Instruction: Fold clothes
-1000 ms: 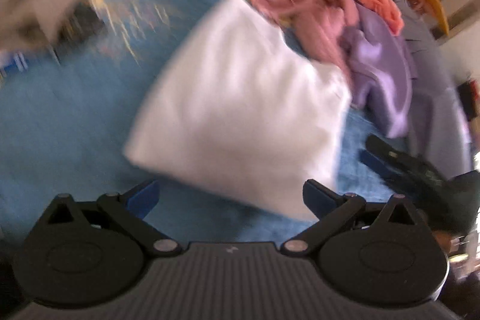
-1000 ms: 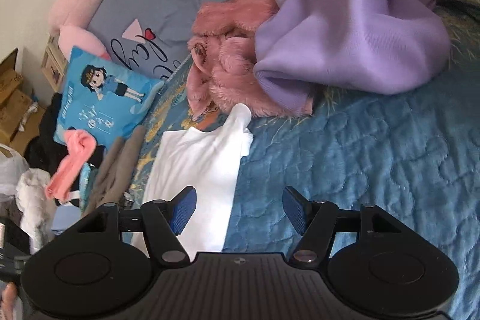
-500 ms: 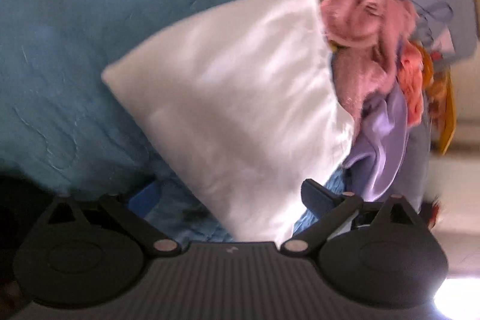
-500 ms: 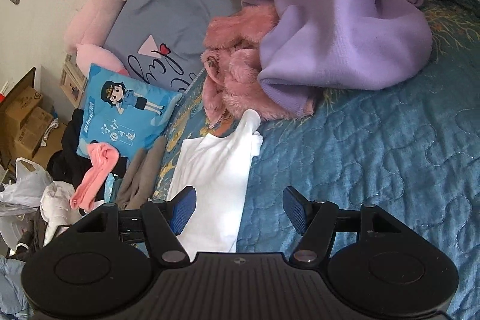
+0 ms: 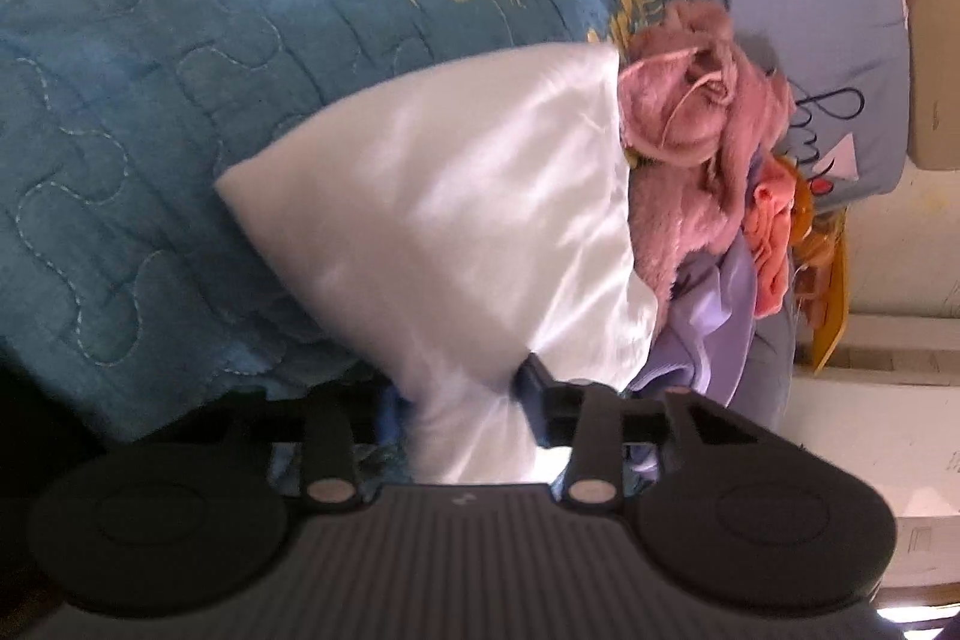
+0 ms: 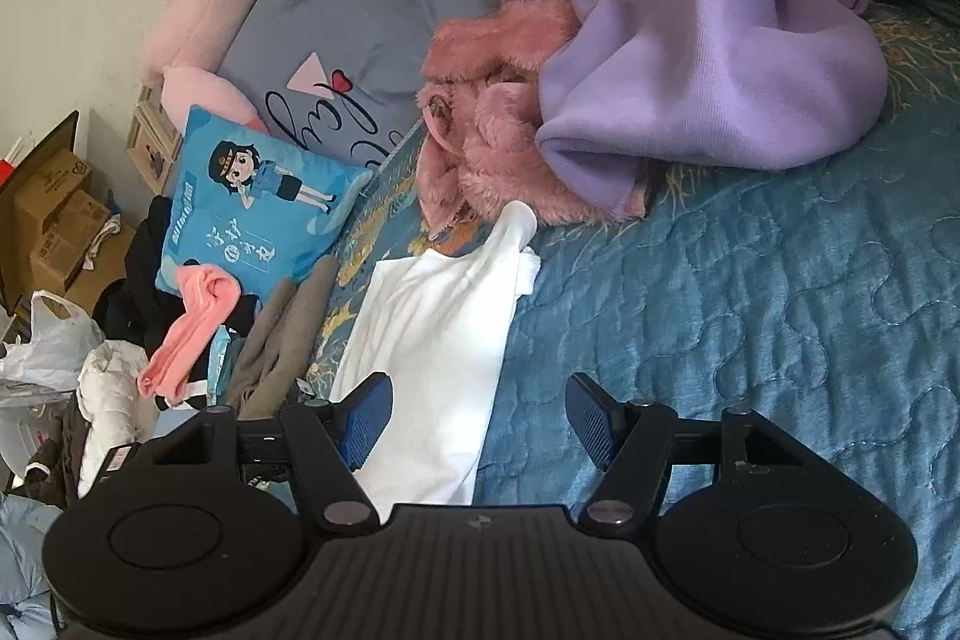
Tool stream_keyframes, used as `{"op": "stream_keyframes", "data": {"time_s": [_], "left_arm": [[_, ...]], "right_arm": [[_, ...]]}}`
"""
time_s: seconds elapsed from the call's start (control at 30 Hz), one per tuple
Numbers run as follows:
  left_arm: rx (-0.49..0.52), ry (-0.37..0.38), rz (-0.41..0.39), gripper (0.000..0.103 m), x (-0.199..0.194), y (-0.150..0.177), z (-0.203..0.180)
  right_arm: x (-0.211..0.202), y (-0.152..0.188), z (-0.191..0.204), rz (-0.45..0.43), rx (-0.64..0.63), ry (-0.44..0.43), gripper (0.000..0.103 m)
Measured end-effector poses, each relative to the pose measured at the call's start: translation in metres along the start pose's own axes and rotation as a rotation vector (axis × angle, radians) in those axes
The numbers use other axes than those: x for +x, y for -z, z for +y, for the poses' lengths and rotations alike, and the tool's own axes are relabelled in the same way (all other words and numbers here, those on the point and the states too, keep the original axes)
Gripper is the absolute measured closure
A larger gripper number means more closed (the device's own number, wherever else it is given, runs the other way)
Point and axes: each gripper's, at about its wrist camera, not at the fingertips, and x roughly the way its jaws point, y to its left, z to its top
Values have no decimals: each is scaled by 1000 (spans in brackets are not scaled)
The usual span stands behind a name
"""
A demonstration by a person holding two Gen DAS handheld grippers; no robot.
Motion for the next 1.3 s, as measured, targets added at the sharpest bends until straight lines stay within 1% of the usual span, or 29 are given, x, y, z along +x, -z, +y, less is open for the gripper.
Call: {"op": "stream_keyframes", "data": {"time_s": [0.03, 0.1, 0.17, 0.23, 0.3, 0.33, 0.37, 0.43, 0.5, 0.53, 0.57, 0.67, 0.7, 0.77, 0.83, 0.93, 1.0, 1.1, 1.17, 1.2, 1.23, 1.27, 1.3], "left_arm": [[4, 11, -13, 73, -2, 0, -1], [12, 33, -41, 76, -6, -1, -3], [20, 48, -56, 77, -9, -5, -11], [28, 72, -48, 77, -12, -12, -22], [28, 110, -45, 77, -18, -20, -35], [28, 124, -42, 77, -22, -24, -41], [28, 138, -39, 77, -25, -27, -47], [26, 153, -31, 77, -30, -33, -57], [19, 164, -20, 77, -31, -39, -62], [6, 175, -12, 77, -32, -40, -61], [-8, 185, -4, 77, -32, -42, -60], [-54, 208, 18, 77, -37, -44, -48], [-66, 212, 21, 77, -38, -44, -44], [-86, 218, 25, 77, -39, -45, -37], [-101, 221, 26, 77, -39, -46, -33], [-102, 218, 25, 77, -38, -47, -32], [-107, 222, 27, 77, -39, -47, -29], [-114, 226, 31, 77, -39, -48, -25], [-123, 227, 34, 77, -40, -48, -20], [-128, 227, 36, 77, -40, -47, -18], [-133, 224, 37, 77, -40, -47, -14], [-139, 220, 38, 77, -40, -46, -11], [-144, 214, 38, 77, -41, -44, -7]], "right_arm": [[1, 0, 0, 1, -1, 8, 40], [3, 0, 0, 4, -2, 21, 40], [5, 0, 0, 8, -1, 23, 40], [7, 0, 0, 15, 5, 16, 40], [11, 1, -3, 26, 41, -39, 38], [13, 3, -5, 34, 82, -81, 34], [16, 4, -7, 41, 126, -123, 28], [21, 7, -13, 55, 214, -207, 23], [30, 11, -22, 69, 364, -294, 20], [37, 12, -24, 82, 427, -314, 17], [45, 14, -27, 97, 485, -329, 14], [70, 18, -33, 142, 661, -374, 14], [77, 18, -33, 150, 685, -367, 14], [93, 19, -30, 164, 716, -342, 18], [104, 15, -28, 164, 751, -345, 18], [113, 1, -28, 127, 787, -332, 19], [118, -6, -33, 88, 847, -310, 21], [129, -15, -41, 94, 947, -271, 27], [134, -21, -38, 105, 980, -233, 30], [134, -25, -35, 101, 958, -220, 33], [134, -29, -32, 95, 928, -209, 44], [134, -33, -28, 88, 872, -194, 64], [132, -37, -24, 85, 831, -191, 76]]}}
